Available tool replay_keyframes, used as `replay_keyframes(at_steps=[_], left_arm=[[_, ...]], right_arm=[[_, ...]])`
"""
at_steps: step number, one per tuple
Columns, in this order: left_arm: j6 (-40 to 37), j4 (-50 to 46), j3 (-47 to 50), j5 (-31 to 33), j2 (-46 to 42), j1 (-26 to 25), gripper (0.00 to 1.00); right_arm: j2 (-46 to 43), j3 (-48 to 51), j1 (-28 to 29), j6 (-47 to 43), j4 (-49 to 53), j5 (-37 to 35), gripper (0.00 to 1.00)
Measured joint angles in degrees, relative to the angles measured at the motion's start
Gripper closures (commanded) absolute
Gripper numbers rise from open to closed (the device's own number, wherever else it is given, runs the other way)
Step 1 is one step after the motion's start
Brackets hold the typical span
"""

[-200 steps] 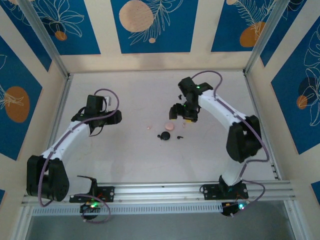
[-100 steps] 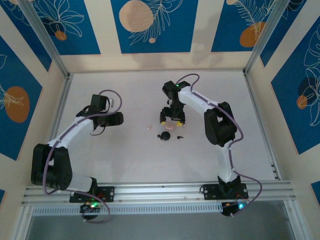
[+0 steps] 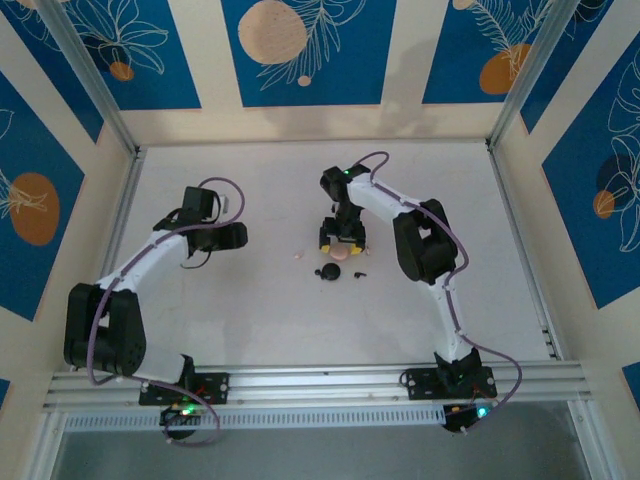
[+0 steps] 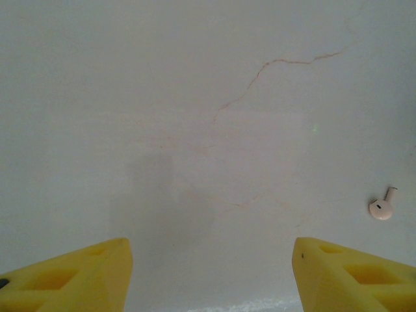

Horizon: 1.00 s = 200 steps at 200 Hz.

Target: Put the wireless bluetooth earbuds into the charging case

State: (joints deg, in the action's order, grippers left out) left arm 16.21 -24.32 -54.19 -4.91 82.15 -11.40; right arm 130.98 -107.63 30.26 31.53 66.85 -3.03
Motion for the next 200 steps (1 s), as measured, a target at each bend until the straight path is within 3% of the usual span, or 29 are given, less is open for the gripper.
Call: replay_keyframes(at_steps=[63,121,153,200], left_arm=[[0.0,-0.22,-0.15,0.0,0.55,0.0,0.36],[0.0,-1.53,-1.44,-0.83,0.26,0.0,0.38],[0.02,-3.54,-3.89,-5.14,-1.18,0.0,0.4],[-0.02,-5.42,-9.81,-14.73,-5.66,-0.44,0.41]], right_arm=[[1.22,-0.07,-0.11,-0.17,0.09,0.02,0.53],[-1.88,3.87,0.17,-0.66,-4.22,-0.87,0.54],[-11.08,12.41,0.79,-5.16,-11.52,-3.08,0.54],[-34.4,29.27,1.11,-17.94,-26.32,-3.85,0.54]])
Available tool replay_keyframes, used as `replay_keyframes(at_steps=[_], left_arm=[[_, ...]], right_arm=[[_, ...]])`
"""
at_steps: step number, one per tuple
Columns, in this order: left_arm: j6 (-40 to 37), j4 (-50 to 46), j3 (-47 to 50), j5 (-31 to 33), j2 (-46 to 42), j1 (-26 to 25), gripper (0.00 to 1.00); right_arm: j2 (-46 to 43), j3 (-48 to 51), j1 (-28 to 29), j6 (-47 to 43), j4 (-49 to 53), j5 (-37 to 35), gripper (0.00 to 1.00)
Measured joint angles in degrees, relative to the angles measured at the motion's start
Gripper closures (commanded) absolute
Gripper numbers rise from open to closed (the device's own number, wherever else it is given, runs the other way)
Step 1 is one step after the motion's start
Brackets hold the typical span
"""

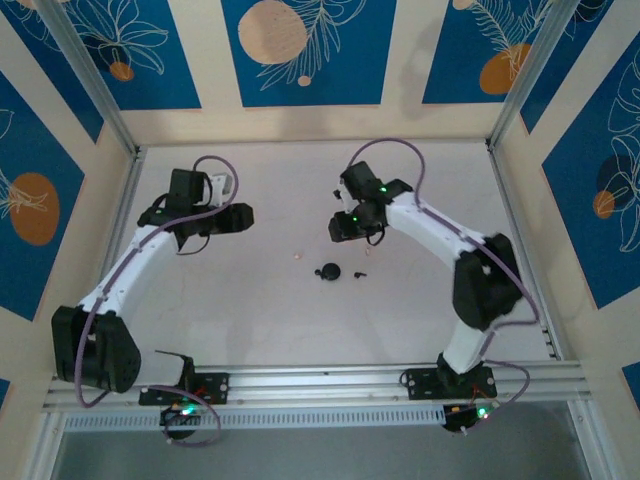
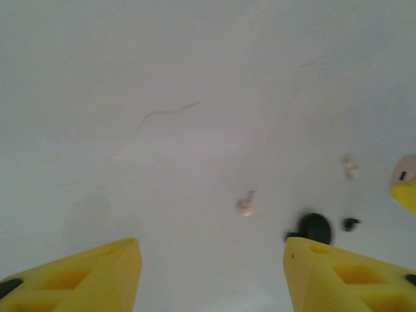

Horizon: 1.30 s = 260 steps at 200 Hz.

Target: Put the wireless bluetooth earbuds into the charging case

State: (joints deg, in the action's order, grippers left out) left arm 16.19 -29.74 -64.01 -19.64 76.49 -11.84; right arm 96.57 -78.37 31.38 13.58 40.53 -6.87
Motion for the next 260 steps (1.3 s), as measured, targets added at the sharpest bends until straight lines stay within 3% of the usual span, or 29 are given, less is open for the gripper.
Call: replay_keyframes(at_steps=[31,73,107,146,201,260], left_arm=[[-0.02,-1.77,-4.9,-7.26,-1.11,-0.85,0.42],[0.04,-4.63,-9.81,-14.91,-1.07,-2.25,0.43],[0.02,-6.75,-12.39,-17.99,-0.22,-4.57,0.44],[-0.13,-8.79,-13.64,-18.49,2.03,-9.84,0.45],[-0.02,-9.55,-13.64,-17.53,5.09,-15.65,0.47],[0.96,-8.31,-13.64,-15.28,5.49,-16.98,0.55]], right_arm=[[-10.86,8.59,-0.68,-9.22,-9.42,4.09,0.54],[-18.6,17.18,-1.25,-23.47,-21.53,10.78,0.57],[-21.05,21.64,-0.87,-37.62,-29.66,16.13,0.57],[-20.13,21.84,1.66,-51.01,-34.4,17.0,0.58],[-16.83,21.03,4.81,-56.78,-38.07,16.81,0.57],[-15.98,20.17,7.08,-57.09,-41.22,16.81,0.56]])
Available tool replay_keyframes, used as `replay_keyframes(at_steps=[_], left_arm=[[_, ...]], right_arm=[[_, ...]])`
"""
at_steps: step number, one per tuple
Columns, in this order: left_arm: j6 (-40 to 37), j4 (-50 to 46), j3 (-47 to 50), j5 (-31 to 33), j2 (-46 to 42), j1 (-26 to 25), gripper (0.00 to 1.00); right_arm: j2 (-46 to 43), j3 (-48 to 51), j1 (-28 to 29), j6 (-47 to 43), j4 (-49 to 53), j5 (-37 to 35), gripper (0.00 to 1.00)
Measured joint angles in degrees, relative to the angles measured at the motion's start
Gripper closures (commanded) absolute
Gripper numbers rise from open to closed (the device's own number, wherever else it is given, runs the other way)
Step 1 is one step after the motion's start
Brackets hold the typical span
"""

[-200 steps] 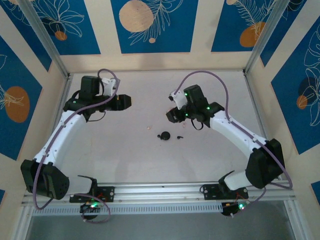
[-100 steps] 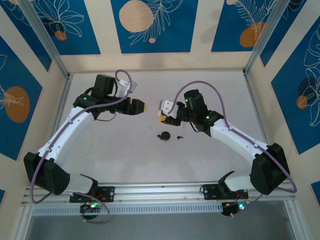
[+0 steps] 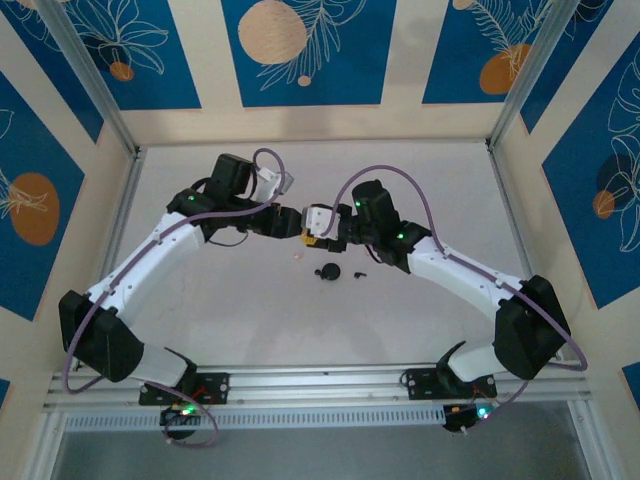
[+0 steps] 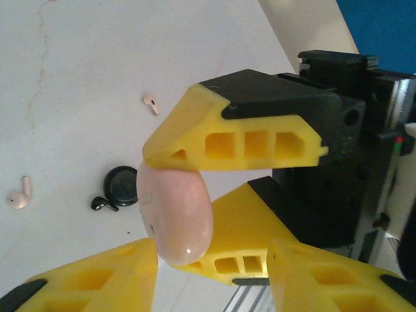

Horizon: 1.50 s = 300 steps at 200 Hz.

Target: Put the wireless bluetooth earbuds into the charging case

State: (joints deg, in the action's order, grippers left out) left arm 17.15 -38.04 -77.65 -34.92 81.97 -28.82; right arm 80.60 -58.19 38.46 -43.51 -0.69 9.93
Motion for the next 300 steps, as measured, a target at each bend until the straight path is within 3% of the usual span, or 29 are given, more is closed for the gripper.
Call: replay_keyframes(at_steps=[106,171,186,204,227,256,300], left_arm=[[0.37,0.35,0.0,4.55,0.72,-0.46,0.6],[0.13,0.57,0.0,4.31,0.76,-0.85,0.85],[-0.59,0.7,0.0,4.31,0.76,-0.85,0.86],[-0.79,1.01,0.0,4.28,0.74,-0.9,0.87],[-1.68,2.14,0.87,4.79,0.66,-0.83,0.87],[-4.72,5.99,5.31,4.63,-0.72,-0.81,0.86],[-10.29,18.99,14.86,-2.01,-6.6,-0.68,0.85]], right_arm=[[0.22,-0.59,0.96,2.19,-2.56,0.79,0.56],[0.39,-0.61,1.33,3.26,-2.25,-0.28,0.55],[0.44,-0.61,1.36,3.45,-2.23,-0.52,0.51],[0.44,-0.61,1.46,4.28,-2.27,-0.81,0.37],[-0.11,-0.55,1.42,5.79,-3.06,-0.11,0.28],[-4.61,1.6,-1.31,10.54,-3.15,5.18,0.27],[-11.87,2.84,-12.31,19.87,-1.01,21.99,0.31]])
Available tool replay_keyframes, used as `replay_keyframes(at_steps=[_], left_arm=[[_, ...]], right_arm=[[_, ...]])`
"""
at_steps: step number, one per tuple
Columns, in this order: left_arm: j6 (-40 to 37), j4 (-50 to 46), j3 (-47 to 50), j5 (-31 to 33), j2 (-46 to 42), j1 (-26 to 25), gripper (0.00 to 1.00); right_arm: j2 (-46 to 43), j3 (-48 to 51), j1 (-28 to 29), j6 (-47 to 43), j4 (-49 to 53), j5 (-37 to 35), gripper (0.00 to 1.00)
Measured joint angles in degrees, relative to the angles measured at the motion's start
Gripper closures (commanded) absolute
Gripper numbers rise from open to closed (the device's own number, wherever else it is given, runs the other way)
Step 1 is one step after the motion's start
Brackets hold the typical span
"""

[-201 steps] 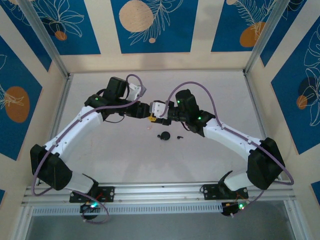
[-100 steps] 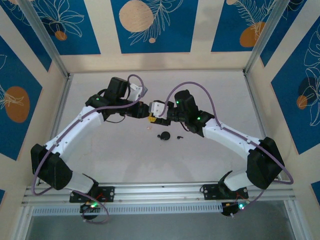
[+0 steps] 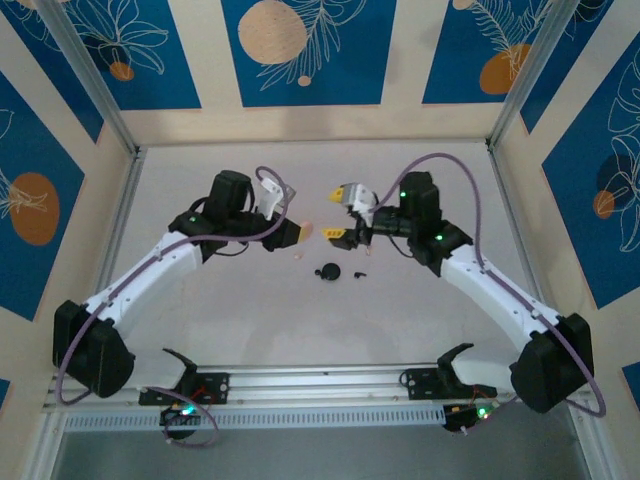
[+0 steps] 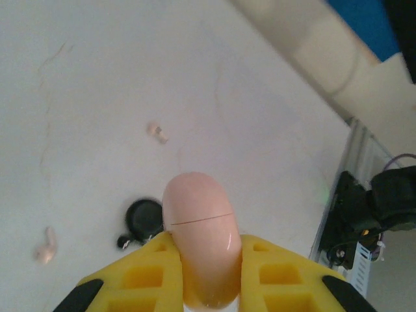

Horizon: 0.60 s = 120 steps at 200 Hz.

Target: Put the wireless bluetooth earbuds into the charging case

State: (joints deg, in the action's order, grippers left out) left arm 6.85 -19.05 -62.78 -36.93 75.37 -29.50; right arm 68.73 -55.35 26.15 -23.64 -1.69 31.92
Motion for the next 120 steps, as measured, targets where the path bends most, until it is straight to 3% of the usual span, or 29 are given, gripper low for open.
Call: replay_keyframes(at_steps=[56,120], left_arm=[[-1.66,23.8,11.5,-9.94,-6.23,0.0,0.86],[-0.81,36.06,13.64,-15.1,-6.45,0.0,0.85]], right_arm=[[1.18,-1.49,-1.64,1.64,9.62,12.55,0.34],[6.93,-8.11,-0.85,1.53,13.86,18.99,0.39]])
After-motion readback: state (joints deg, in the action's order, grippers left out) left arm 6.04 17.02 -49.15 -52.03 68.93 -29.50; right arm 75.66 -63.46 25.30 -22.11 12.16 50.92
